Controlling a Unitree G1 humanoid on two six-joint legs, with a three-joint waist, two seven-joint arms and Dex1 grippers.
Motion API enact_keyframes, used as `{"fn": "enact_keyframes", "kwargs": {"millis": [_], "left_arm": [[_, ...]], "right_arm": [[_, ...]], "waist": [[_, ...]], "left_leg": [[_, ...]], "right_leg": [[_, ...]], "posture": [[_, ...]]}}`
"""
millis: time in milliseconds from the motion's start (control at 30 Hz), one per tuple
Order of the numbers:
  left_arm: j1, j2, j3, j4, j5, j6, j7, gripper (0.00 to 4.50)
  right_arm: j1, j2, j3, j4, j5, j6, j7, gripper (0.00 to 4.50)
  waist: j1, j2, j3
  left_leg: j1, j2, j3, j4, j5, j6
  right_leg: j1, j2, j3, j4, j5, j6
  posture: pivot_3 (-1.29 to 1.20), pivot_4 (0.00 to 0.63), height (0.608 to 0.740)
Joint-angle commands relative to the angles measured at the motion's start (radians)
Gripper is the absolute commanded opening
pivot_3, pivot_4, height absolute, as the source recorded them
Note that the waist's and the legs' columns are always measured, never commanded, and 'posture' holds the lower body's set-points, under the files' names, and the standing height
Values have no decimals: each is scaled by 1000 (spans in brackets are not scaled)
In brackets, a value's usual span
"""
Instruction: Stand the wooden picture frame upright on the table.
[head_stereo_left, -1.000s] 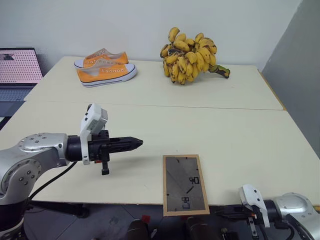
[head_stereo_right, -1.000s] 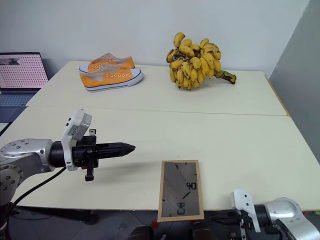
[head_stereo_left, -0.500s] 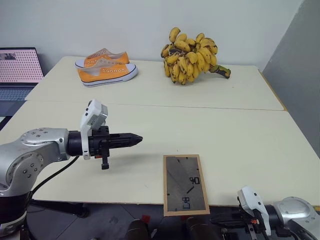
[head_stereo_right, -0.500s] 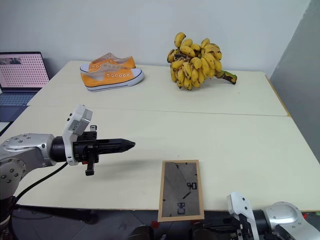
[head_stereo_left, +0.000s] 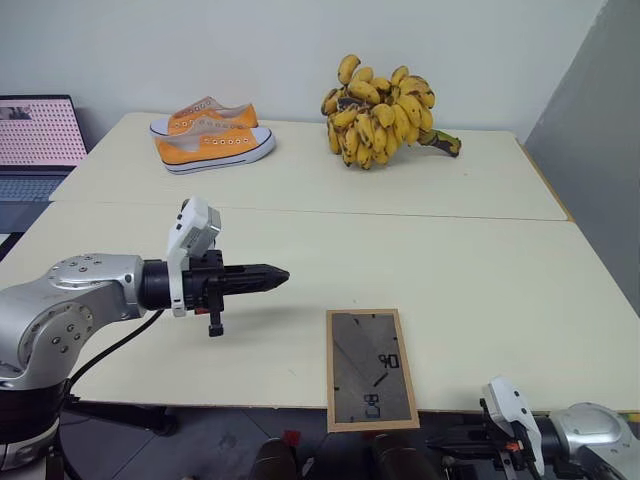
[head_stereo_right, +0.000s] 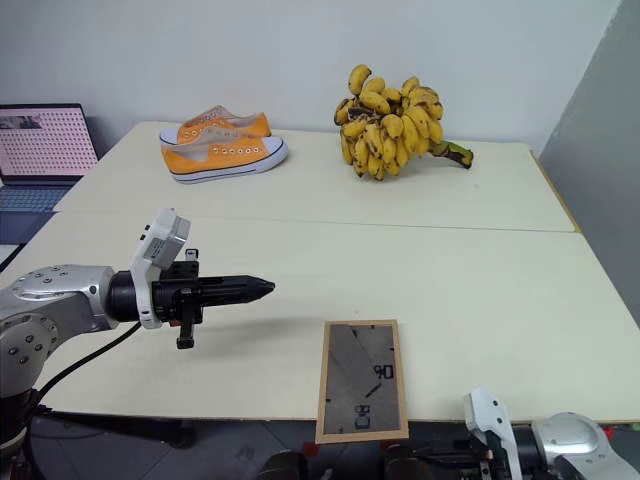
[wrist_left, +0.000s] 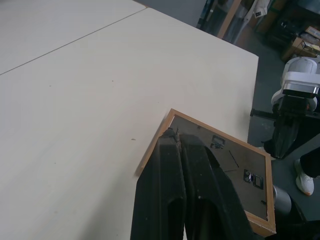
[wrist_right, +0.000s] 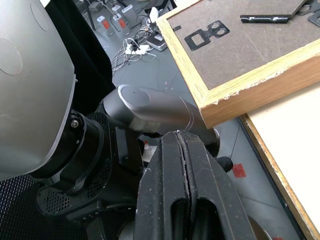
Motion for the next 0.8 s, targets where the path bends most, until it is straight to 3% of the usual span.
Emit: {"fn": "enact_keyframes", "kwargs": {"millis": [33,600,800], "left_arm": [[-14,6,28,-23,-13,-3,6,8],[-28,-4,24,-12,-9,-14,19,8],[-38,-15,18,-4,-3,-16,24,8]], "right_arm": [[-25,16,23,-14,-8,-7,-5,0],[-250,122,83,93,-49,41,-87,0],[-232,115,64,94,-47,15,-77,0]], "waist": [[0,0,0],[-3,0,0],[0,0,0]], "left_leg": [[0,0,0,0,0,0],[0,0,0,0,0,0],[0,0,0,0,0,0]], "right_leg": [[0,0,0,0,0,0],[0,0,0,0,0,0],[0,0,0,0,0,0]], "posture": [[0,150,740],[0,150,740],[0,150,740]]}}
